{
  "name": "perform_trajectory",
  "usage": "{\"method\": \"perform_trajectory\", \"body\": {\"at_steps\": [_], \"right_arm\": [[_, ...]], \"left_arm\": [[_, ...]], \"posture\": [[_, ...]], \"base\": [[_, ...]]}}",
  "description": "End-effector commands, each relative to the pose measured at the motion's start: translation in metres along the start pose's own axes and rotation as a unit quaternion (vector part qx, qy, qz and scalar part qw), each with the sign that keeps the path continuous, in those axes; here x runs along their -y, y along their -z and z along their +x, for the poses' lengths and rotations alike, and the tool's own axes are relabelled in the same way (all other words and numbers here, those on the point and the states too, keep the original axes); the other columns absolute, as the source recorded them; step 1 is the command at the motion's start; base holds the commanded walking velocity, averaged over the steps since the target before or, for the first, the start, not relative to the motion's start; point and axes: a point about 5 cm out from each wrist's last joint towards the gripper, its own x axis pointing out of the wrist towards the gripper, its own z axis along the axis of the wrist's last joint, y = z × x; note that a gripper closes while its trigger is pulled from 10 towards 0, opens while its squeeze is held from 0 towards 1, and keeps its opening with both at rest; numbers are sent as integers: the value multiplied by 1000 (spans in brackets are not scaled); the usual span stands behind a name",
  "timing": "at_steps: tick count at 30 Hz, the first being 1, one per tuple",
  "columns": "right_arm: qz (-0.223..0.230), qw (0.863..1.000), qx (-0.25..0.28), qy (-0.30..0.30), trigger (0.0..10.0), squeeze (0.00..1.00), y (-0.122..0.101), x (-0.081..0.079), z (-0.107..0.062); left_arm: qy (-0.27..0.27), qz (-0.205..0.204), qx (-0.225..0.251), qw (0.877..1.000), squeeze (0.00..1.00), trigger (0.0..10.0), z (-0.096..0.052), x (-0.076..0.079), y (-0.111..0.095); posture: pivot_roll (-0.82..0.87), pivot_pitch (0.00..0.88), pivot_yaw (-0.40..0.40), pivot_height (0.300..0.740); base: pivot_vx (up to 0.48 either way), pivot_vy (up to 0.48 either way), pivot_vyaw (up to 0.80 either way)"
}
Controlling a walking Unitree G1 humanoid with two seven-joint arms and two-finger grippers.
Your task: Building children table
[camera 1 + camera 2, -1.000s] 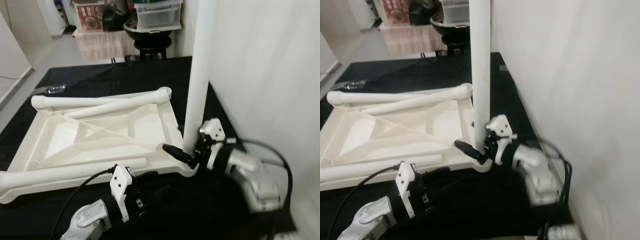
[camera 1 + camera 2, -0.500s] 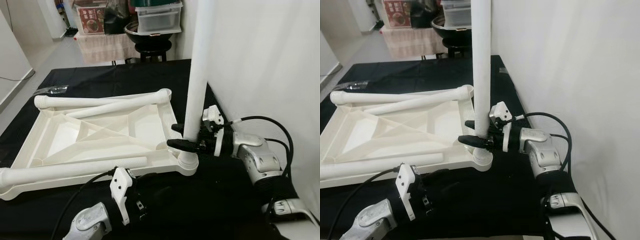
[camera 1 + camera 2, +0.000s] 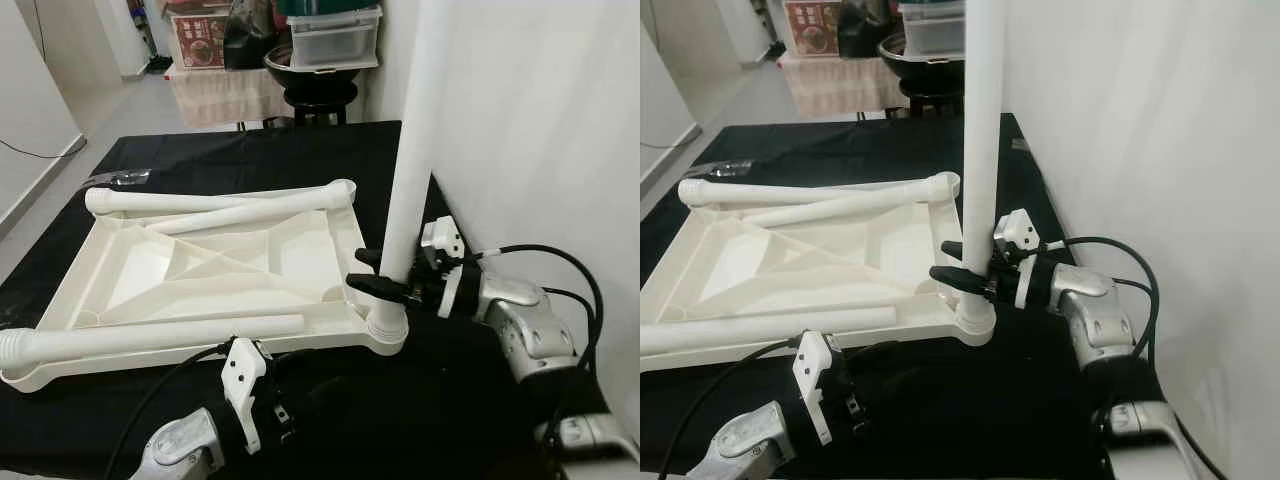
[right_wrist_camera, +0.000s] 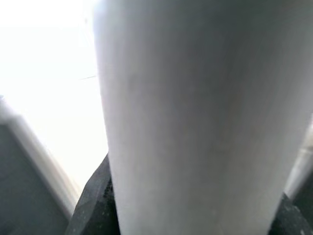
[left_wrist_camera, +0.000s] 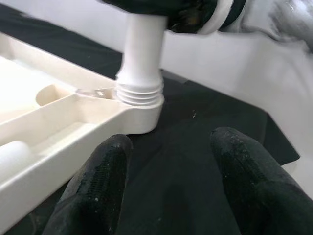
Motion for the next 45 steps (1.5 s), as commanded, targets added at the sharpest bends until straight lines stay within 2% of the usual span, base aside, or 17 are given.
{"method": "perform_trajectory", "body": {"at_steps": [1, 2, 3, 11, 12, 16, 17, 21, 24, 25, 26, 30, 38, 39, 40, 41, 45], "right_arm": [[53, 988, -56, 132, 0, 0, 36, -16, -5], [53, 988, -56, 132, 0, 0, 36, -16, -5], [22, 983, -83, 163, 0, 0, 49, -35, -5], [43, 981, -83, 168, 0, 0, 56, -32, -1], [39, 982, -83, 164, 10000, 0, 55, -32, 0], [51, 983, -79, 157, 10000, 0, 52, -33, 0], [56, 986, -68, 143, 10000, 1000, 46, -32, 1], [39, 996, -34, 74, 10000, 1000, 23, -27, 8], [39, 996, -34, 74, 10000, 1000, 23, -27, 8], [29, 998, -22, 42, 10000, 882, 13, -21, 11], [-1, 1000, -17, -24, 10000, 0, 1, -15, 13], [-43, 992, -31, -118, 10000, 0, -10, -8, 13], [-25, 978, -30, -203, 10000, 0, -23, 0, 14], [-4, 977, -23, -214, 4706, 0, -25, 5, 15], [-4, 977, -23, -214, 4706, 0, -25, 5, 15], [7, 976, -24, -216, 0, 0, -24, 8, 16], [7, 977, -27, -209, 0, 0, -23, 12, 10]], "left_arm": [[3, -3, -5, 1000, 0, 10000, -3, 1, 0], [3, -3, -5, 1000, 0, 10000, -3, 1, 0], [2, -3, -5, 1000, 0, 10000, -4, 0, 0], [10, -5, -11, 1000, 0, 10000, -4, -2, 2], [2, -4, -9, 1000, 0, 10000, -4, -3, 2], [-3, -3, -8, 1000, 0, 10000, -4, -3, 2], [-2, -3, -8, 1000, 0, 10000, -4, -3, 3], [5, -5, -11, 1000, 0, 10000, -2, -1, 4], [5, -5, -11, 1000, 0, 10000, -2, -1, 4], [6, -5, -11, 1000, 0, 10000, -1, -1, 4], [6, -5, -10, 1000, 0, 10000, -1, 0, 4], [4, -4, -9, 1000, 0, 10000, 0, 0, 4], [1, -3, -8, 1000, 0, 10000, 0, -1, 3], [0, -3, -8, 1000, 0, 10000, 0, -1, 3], [0, -3, -8, 1000, 0, 10000, 0, -1, 3], [0, -3, -8, 1000, 0, 10000, 0, 0, 3], [-1, -3, -8, 1000, 0, 10000, 0, 0, 3]], "posture": [[-102, 128, 16, 740], [-102, 128, 16, 740], [-103, 127, 25, 740], [-94, 108, 18, 740], [-97, 100, 25, 740], [-96, 98, 25, 740], [-97, 93, 24, 740], [-94, 86, 25, 740], [-94, 86, 25, 740], [-89, 84, 23, 740], [-86, 86, 19, 740], [-81, 86, 16, 740], [-75, 86, 14, 740], [-75, 86, 14, 740], [-75, 86, 14, 740], [-69, 86, 10, 740], [-67, 90, 17, 740]], "base": [[0, 0, 0], [0, 0, 0], [0, 0, 0], [0, 0, 0], [0, 0, 0], [0, 0, 0], [0, 0, 0], [0, 0, 0], [0, 0, 0], [0, 0, 0], [0, 0, 0], [0, 0, 0], [0, 0, 0], [0, 0, 0], [0, 0, 0], [0, 0, 0], [0, 0, 0]]}}
